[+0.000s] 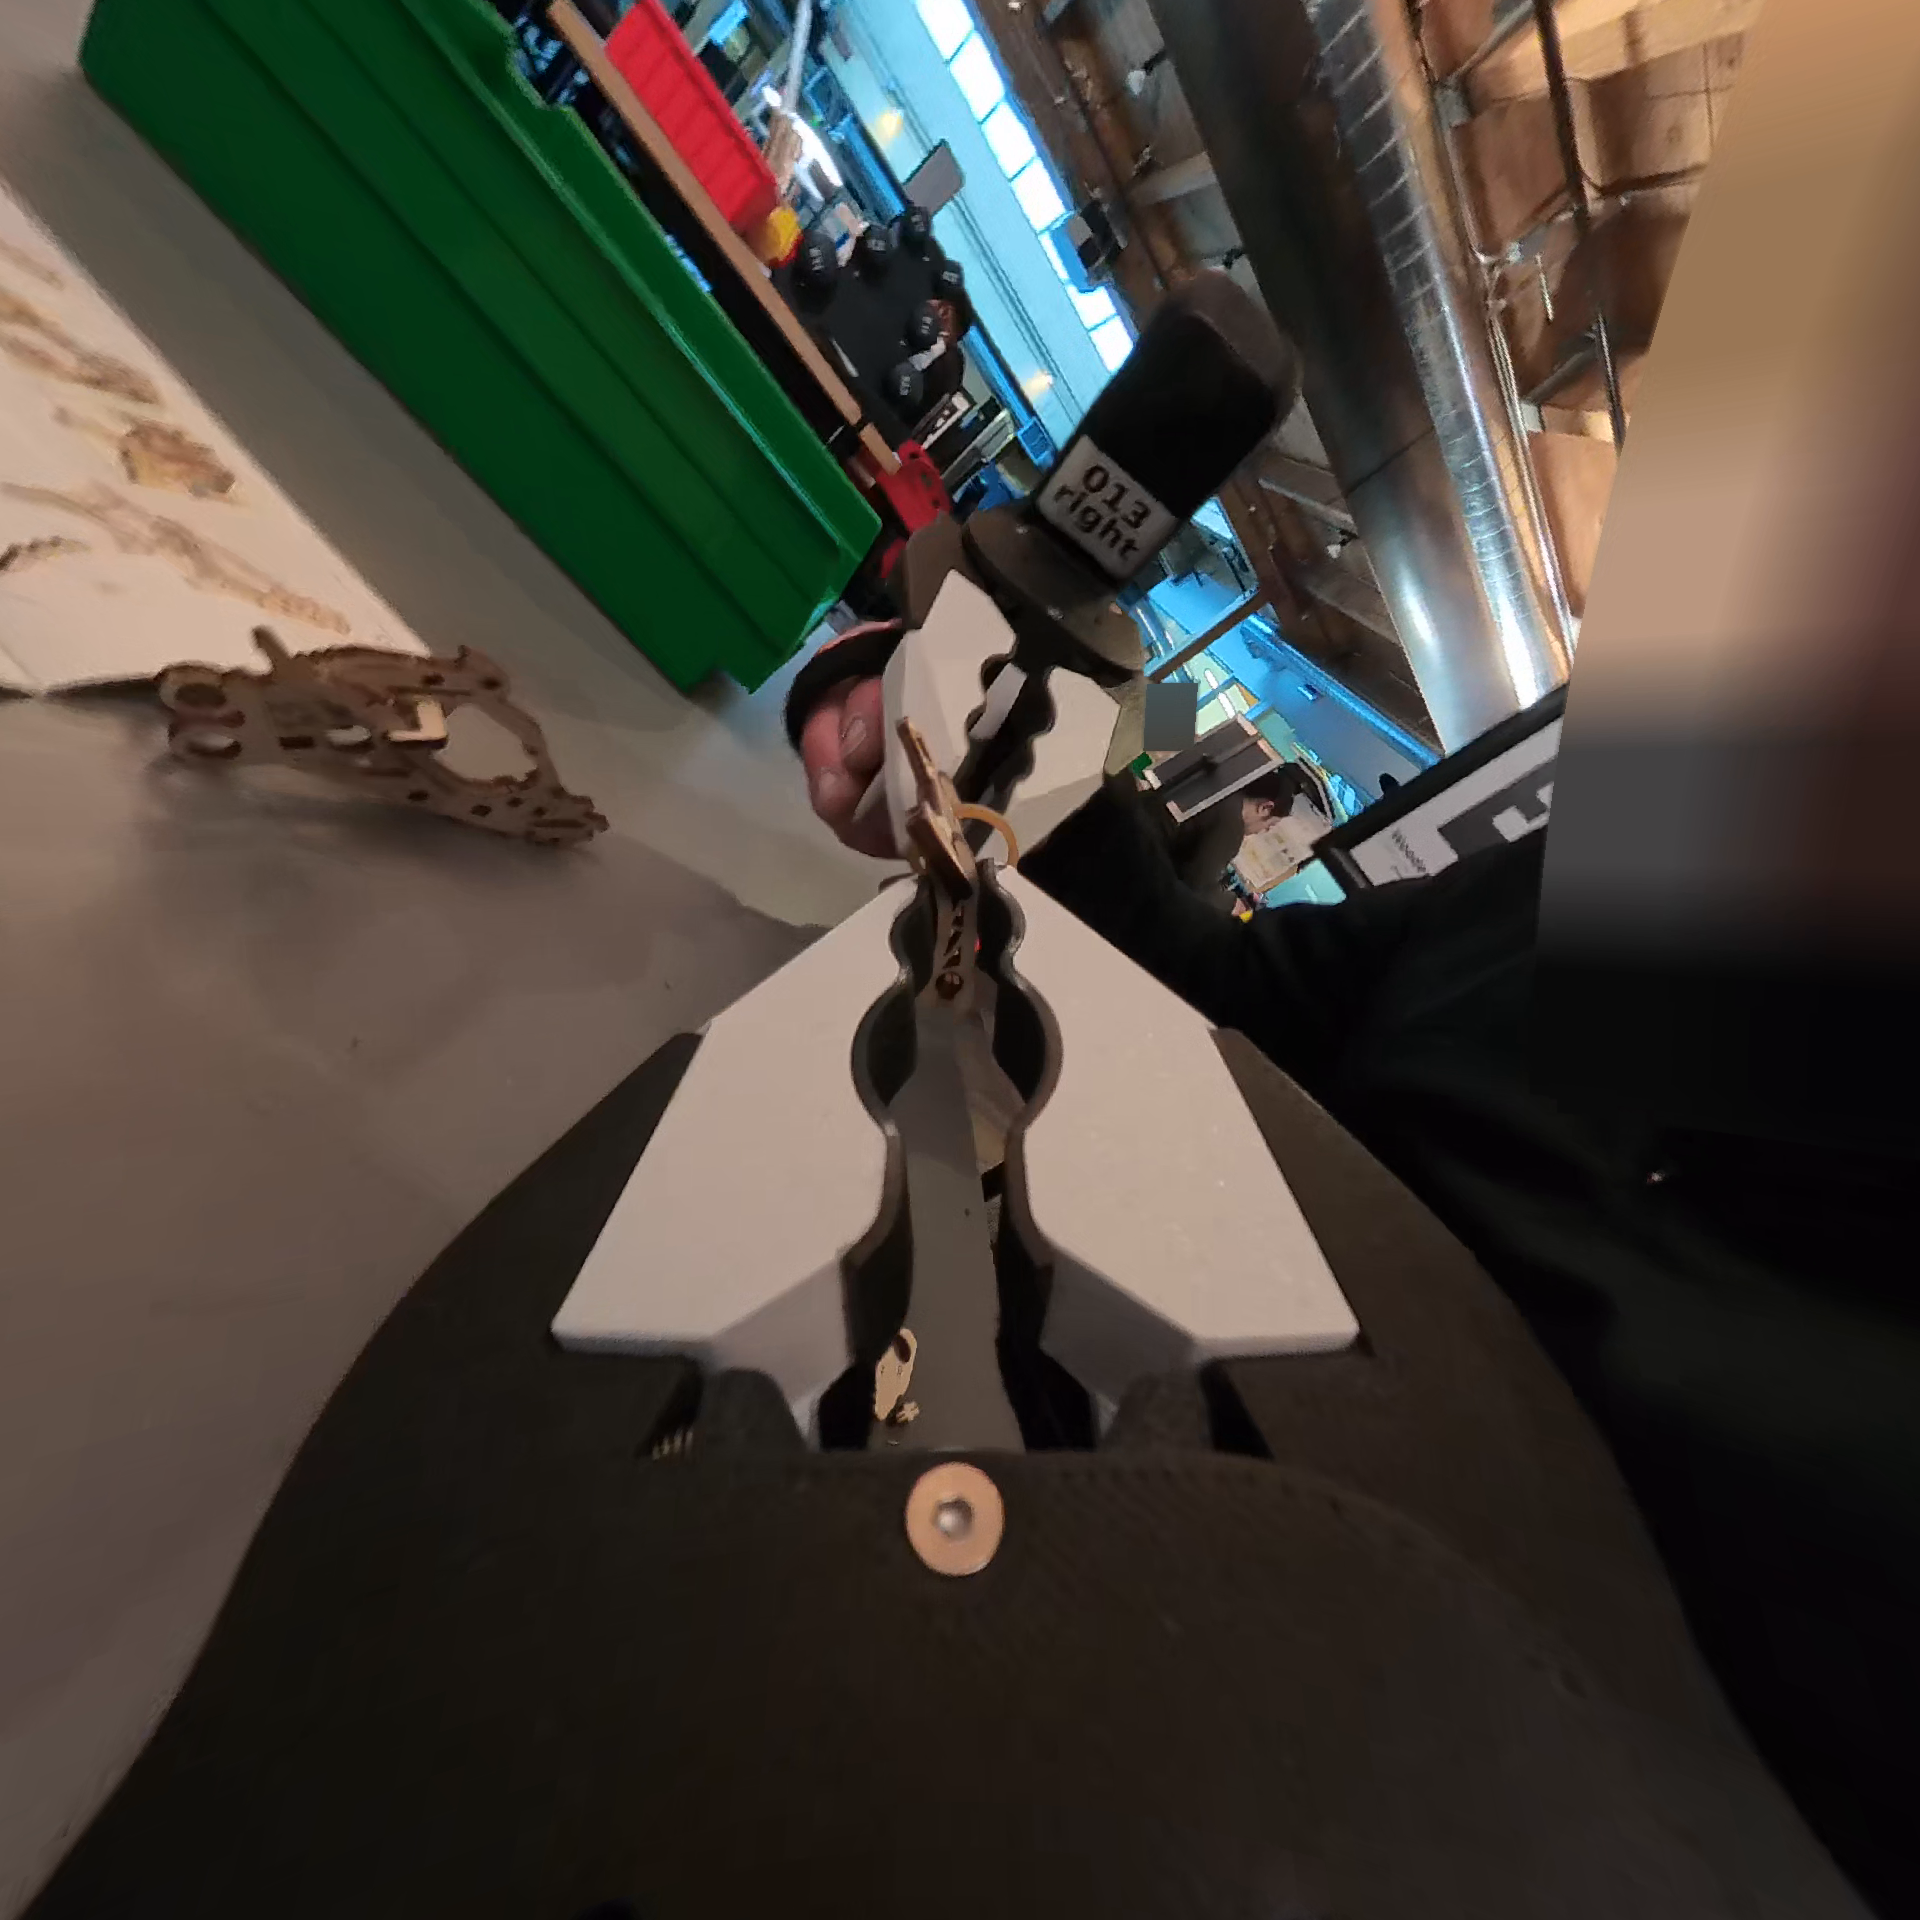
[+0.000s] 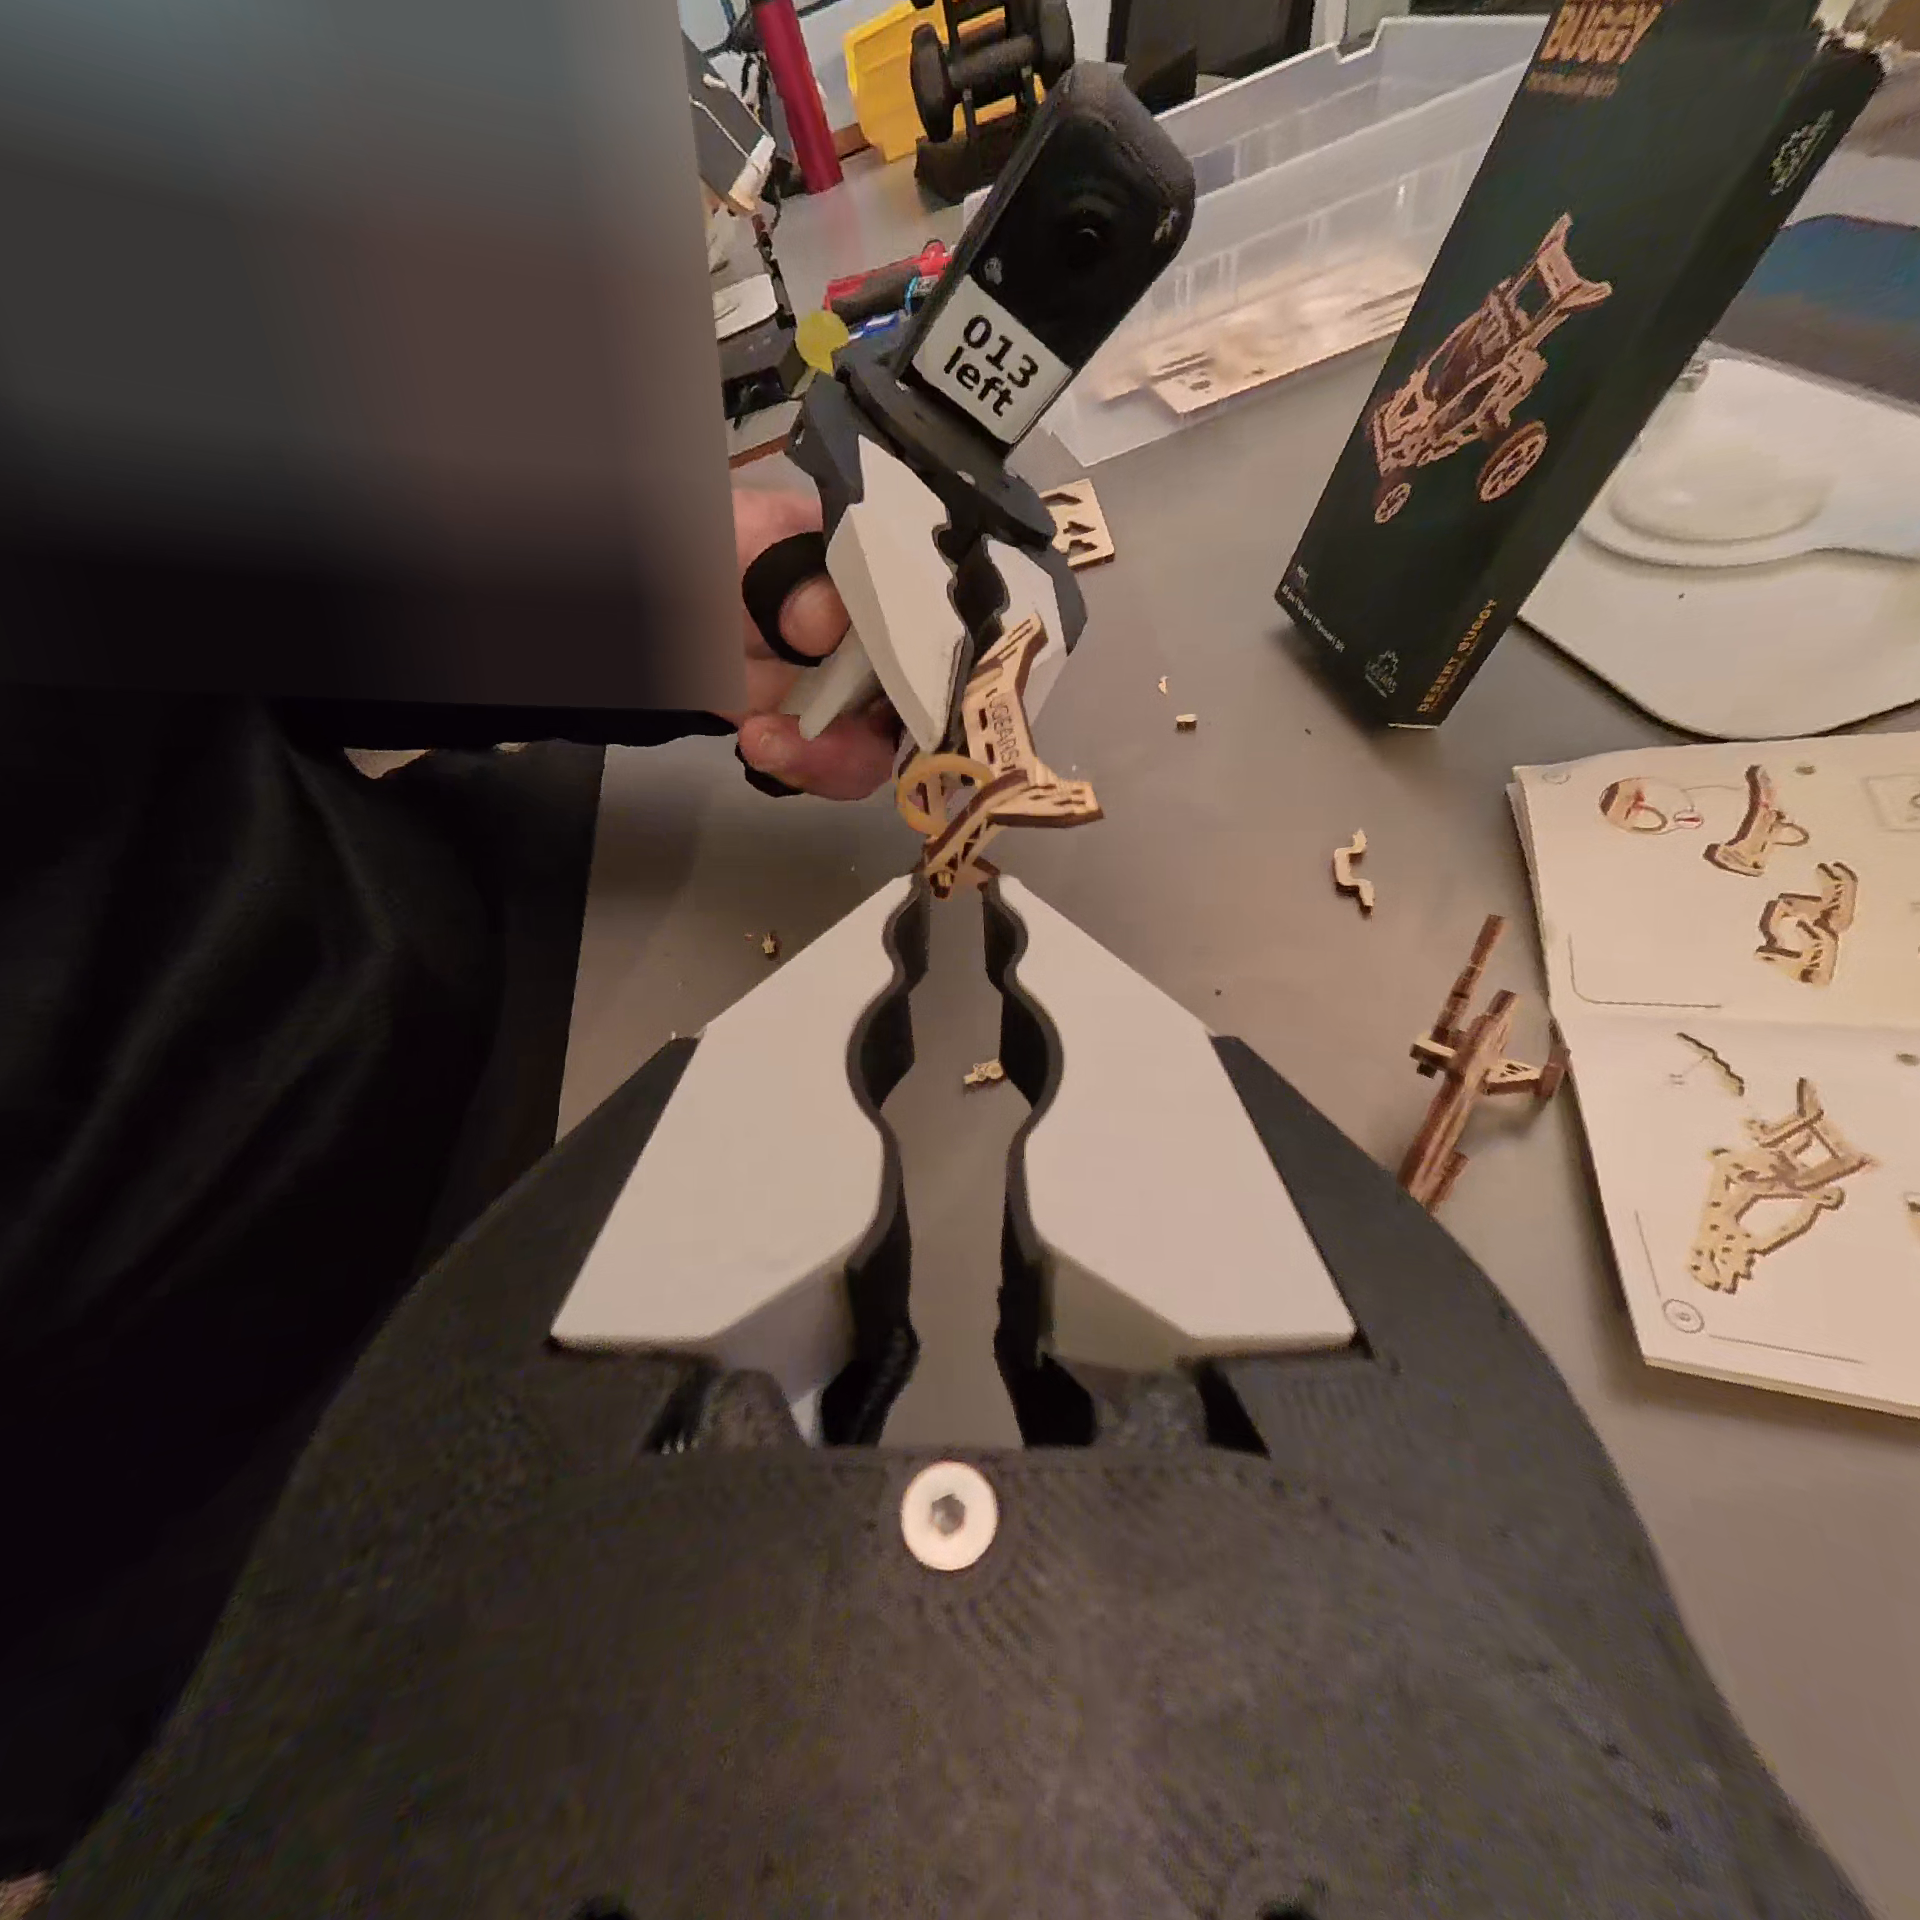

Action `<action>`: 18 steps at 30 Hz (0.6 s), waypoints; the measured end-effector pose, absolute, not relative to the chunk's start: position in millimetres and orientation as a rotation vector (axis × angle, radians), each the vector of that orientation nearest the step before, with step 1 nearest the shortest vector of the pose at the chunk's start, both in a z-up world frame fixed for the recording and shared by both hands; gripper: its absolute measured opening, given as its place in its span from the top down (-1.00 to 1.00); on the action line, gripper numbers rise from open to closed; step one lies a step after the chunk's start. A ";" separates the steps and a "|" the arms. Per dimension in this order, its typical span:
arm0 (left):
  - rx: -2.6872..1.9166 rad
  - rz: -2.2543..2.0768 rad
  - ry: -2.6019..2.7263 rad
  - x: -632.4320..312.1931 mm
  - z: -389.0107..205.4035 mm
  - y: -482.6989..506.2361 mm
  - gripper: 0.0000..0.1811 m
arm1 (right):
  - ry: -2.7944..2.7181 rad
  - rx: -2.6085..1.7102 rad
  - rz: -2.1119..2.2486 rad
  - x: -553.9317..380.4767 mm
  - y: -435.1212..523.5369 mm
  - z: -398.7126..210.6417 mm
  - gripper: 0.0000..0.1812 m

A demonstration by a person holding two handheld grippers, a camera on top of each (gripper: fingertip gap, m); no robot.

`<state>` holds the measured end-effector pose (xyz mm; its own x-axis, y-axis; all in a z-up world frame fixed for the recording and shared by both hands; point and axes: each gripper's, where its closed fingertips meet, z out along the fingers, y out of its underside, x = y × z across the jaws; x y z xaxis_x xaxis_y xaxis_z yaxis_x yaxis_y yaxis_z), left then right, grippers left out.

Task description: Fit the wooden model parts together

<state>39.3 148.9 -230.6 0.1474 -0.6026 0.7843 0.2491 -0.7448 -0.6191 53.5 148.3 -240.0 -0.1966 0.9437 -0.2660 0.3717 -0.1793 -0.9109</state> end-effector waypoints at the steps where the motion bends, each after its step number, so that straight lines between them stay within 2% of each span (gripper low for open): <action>1: -1.775 -1.686 0.313 38.5 -230.7 150.3 0.95 | -1.539 -1.531 1.371 55.0 151.2 -239.3 0.93; 8: -1.746 -1.761 0.092 28.4 -234.6 164.5 0.95 | -1.548 -1.495 1.103 56.2 163.4 -239.5 0.76; 14: -1.753 -1.758 0.083 30.4 -229.7 163.6 0.95 | -1.625 -1.257 0.745 49.1 162.4 -236.9 0.88; 18: -1.756 -1.781 0.066 31.2 -228.2 161.9 0.95 | -1.704 -1.149 0.578 45.7 159.3 -239.1 0.89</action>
<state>31.2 161.9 -228.2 0.0858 -0.4583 0.8846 0.3914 -0.8010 -0.4530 45.7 159.3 -239.1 -0.0903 0.8879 0.4511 0.4307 0.4432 -0.7862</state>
